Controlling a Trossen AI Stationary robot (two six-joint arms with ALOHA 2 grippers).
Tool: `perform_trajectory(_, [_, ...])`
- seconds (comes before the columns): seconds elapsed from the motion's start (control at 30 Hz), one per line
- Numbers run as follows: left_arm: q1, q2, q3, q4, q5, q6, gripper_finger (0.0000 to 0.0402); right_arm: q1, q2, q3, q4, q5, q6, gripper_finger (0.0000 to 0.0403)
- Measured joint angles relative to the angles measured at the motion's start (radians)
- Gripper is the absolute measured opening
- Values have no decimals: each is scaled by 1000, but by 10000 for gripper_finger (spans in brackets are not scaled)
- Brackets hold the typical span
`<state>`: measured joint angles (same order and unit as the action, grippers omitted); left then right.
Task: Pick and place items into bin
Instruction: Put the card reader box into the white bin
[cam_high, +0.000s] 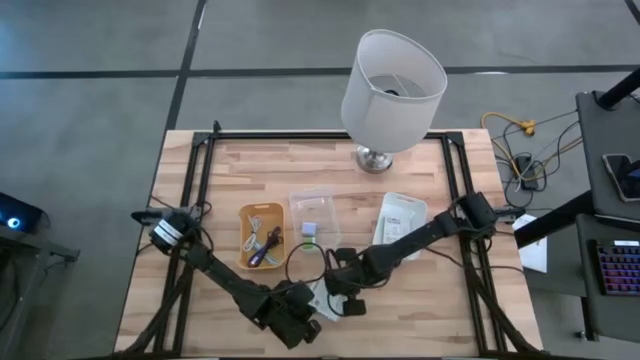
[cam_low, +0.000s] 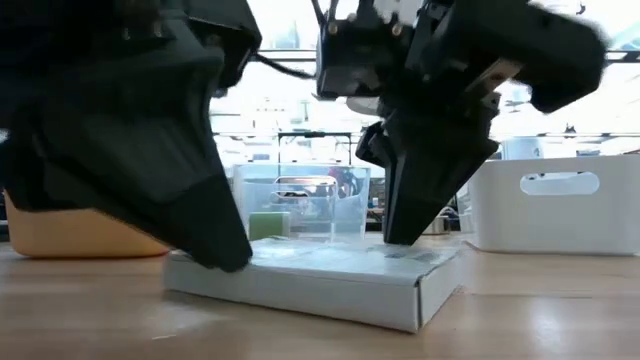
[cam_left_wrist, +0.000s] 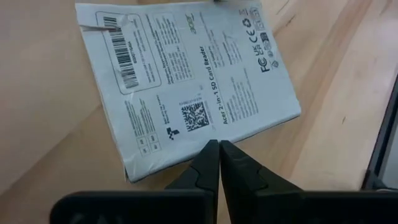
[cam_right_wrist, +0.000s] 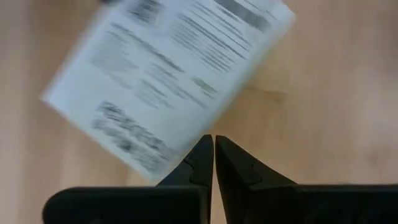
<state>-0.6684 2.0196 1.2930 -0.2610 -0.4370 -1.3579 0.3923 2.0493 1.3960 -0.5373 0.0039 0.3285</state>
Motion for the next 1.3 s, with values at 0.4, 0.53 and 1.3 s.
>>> perform_trajectory(0.4, [27,25,-12,52,70,-19,0,18,-6,4,12,47,21,9])
perform_trajectory(0.53, [27,33,-22,52,106,-26,0,12,-42,10,-53,114,34,9])
perform_trajectory(1.3, [39,36,-27,123,45,3,0,21,-4,-39,32,0,67,8])
